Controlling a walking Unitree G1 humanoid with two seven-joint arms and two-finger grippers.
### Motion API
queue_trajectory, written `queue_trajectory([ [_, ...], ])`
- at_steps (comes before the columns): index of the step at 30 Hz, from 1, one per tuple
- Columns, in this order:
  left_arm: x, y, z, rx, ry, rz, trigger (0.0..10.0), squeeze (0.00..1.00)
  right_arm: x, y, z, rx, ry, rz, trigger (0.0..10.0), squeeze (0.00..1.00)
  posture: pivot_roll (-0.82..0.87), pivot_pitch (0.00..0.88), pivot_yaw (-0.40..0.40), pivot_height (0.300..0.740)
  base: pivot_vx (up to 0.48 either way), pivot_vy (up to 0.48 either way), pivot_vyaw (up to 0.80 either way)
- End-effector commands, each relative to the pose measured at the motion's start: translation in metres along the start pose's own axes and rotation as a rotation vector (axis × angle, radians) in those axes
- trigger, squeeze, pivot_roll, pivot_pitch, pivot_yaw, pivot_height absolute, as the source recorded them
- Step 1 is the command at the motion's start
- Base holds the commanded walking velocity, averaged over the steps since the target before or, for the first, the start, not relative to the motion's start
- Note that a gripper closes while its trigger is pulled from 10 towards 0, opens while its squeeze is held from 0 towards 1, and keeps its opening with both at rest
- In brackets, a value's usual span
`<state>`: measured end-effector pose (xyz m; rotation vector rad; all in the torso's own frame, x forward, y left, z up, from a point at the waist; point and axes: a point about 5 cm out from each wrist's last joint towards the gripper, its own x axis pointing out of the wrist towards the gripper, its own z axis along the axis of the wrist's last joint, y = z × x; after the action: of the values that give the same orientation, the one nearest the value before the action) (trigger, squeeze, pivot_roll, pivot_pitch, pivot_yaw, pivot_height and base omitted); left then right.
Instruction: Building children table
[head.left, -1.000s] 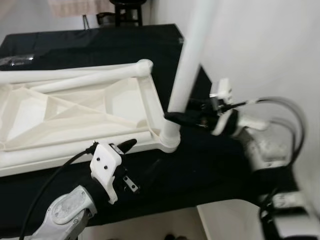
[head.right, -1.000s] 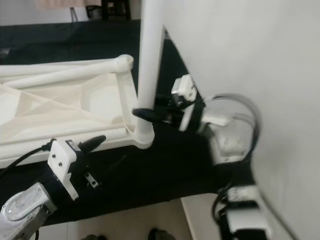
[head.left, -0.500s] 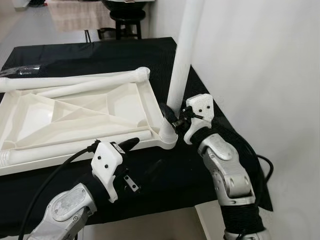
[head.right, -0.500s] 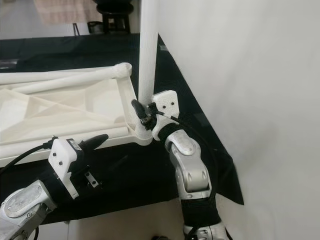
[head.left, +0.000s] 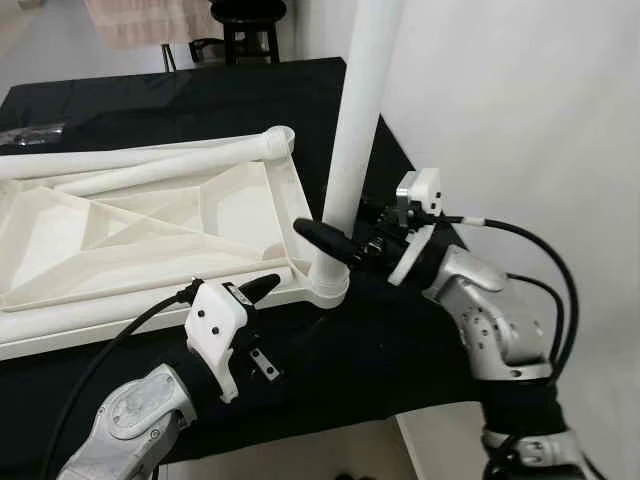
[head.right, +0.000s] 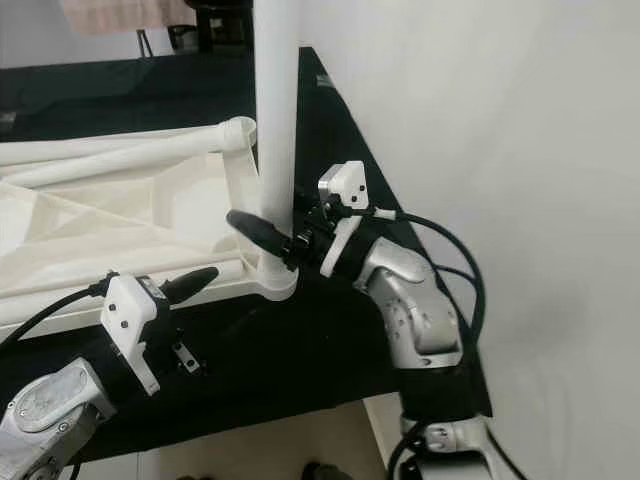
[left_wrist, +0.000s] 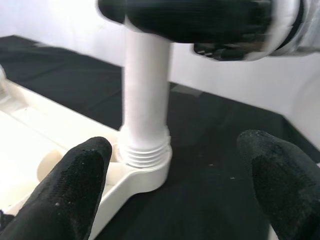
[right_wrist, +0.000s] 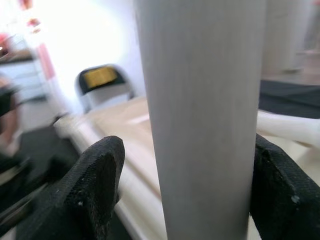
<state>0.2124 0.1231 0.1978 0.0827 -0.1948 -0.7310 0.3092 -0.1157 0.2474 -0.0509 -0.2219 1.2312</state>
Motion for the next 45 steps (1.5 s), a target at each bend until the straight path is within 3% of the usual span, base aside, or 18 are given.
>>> queue_trajectory([
  [1, -0.001, -0.001, -0.002, 0.001, 0.006, -0.001, 10.0, 0.00, 0.002, 0.005, -0.002, 0.007, 0.016, 0.171, 10.0, 0.00, 0.10, 0.188, -0.087, 0.740, 0.000, 0.000, 0.00],
  [2, -0.001, -0.001, -0.002, 0.002, 0.006, -0.001, 10.0, 0.00, 0.000, 0.000, 0.000, 0.010, 0.028, 0.205, 6.9, 0.00, 0.10, 0.188, -0.089, 0.740, 0.000, 0.000, 0.00],
  [5, -0.001, -0.001, -0.002, 0.003, 0.005, -0.002, 10.0, 0.00, 0.001, -0.007, 0.002, 0.018, 0.024, 0.222, 6.9, 0.00, 0.11, 0.187, -0.091, 0.740, 0.000, 0.000, 0.00],
  [6, -0.001, -0.002, -0.002, 0.003, 0.004, -0.002, 10.0, 0.00, 0.002, -0.010, 0.002, 0.016, 0.024, 0.218, 2.3, 0.00, 0.11, 0.190, -0.093, 0.740, 0.000, 0.000, 0.00],
  [8, -0.001, -0.002, -0.001, 0.005, 0.004, 0.002, 10.0, 0.00, 0.004, -0.015, 0.004, 0.013, 0.026, 0.228, 0.0, 0.00, 0.12, 0.192, -0.097, 0.740, 0.000, 0.000, 0.00],
  [19, -0.002, -0.003, -0.001, 0.000, 0.005, 0.002, 10.0, 0.00, -0.010, -0.022, -0.009, -0.012, 0.110, 0.146, 0.0, 0.00, 0.10, 0.203, -0.097, 0.740, 0.000, 0.000, 0.00],
  [20, -0.002, -0.003, -0.002, -0.002, 0.007, -0.001, 10.0, 0.00, -0.015, -0.034, -0.027, 0.026, 0.143, -0.164, 0.0, 0.00, 0.08, 0.204, -0.105, 0.740, 0.000, 0.000, 0.00],
  [23, -0.002, -0.003, -0.002, -0.002, 0.007, -0.001, 10.0, 0.00, -0.017, -0.037, -0.035, 0.045, 0.164, -0.298, 0.0, 0.00, 0.08, 0.205, -0.106, 0.740, 0.000, 0.000, 0.00],
  [24, -0.002, -0.002, -0.002, -0.004, 0.007, -0.002, 10.0, 0.00, -0.025, -0.039, -0.056, 0.034, 0.268, -0.633, 0.0, 0.00, 0.07, 0.216, -0.100, 0.740, 0.000, 0.000, 0.00],
  [26, -0.002, -0.002, -0.003, -0.010, 0.008, -0.006, 10.0, 0.00, -0.034, 0.002, -0.089, 0.089, 0.406, -0.849, 0.0, 0.00, 0.07, 0.221, -0.086, 0.740, 0.000, 0.000, 0.00],
  [29, -0.001, -0.003, -0.004, -0.020, 0.006, -0.019, 10.0, 0.00, -0.028, 0.024, -0.096, 0.107, 0.436, -0.852, 0.0, 0.00, 0.06, 0.212, -0.074, 0.740, 0.000, 0.000, 0.00],
  [34, 0.004, -0.007, -0.004, -0.035, -0.007, -0.037, 10.0, 0.00, -0.019, 0.004, -0.090, 0.094, 0.403, -0.871, 0.0, 0.00, 0.07, 0.202, -0.090, 0.740, 0.000, 0.000, 0.00],
  [35, 0.004, -0.006, -0.004, -0.034, -0.007, -0.031, 10.0, 0.00, -0.014, -0.002, -0.086, 0.083, 0.387, -0.874, 6.2, 0.00, 0.07, 0.201, -0.093, 0.740, 0.000, 0.000, 0.00],
  [36, 0.004, -0.006, -0.004, -0.034, -0.007, -0.031, 10.0, 0.00, -0.014, -0.002, -0.086, 0.083, 0.387, -0.874, 6.2, 0.00, 0.07, 0.201, -0.093, 0.740, 0.000, 0.000, 0.00],
  [37, 0.002, -0.004, -0.004, -0.028, -0.003, -0.017, 10.0, 0.00, -0.005, -0.007, -0.081, 0.084, 0.354, -0.847, 10.0, 0.00, 0.08, 0.197, -0.091, 0.740, 0.000, 0.000, 0.00],
  [39, 0.001, -0.004, -0.005, -0.025, -0.002, -0.012, 10.0, 0.00, -0.002, -0.008, -0.079, 0.093, 0.338, -0.828, 10.0, 0.00, 0.08, 0.195, -0.089, 0.740, 0.000, 0.000, 0.00],
  [40, 0.001, -0.003, -0.005, -0.023, -0.002, -0.010, 10.0, 0.00, 0.003, -0.009, -0.074, 0.102, 0.293, -0.782, 10.0, 1.00, 0.08, 0.191, -0.088, 0.740, 0.000, 0.000, 0.00],
  [45, 0.002, -0.003, -0.004, -0.022, -0.003, -0.013, 10.0, 0.00, 0.013, -0.016, -0.052, 0.117, 0.149, -0.673, 10.0, 0.92, 0.08, 0.184, -0.086, 0.740, 0.000, 0.000, 0.00],
])
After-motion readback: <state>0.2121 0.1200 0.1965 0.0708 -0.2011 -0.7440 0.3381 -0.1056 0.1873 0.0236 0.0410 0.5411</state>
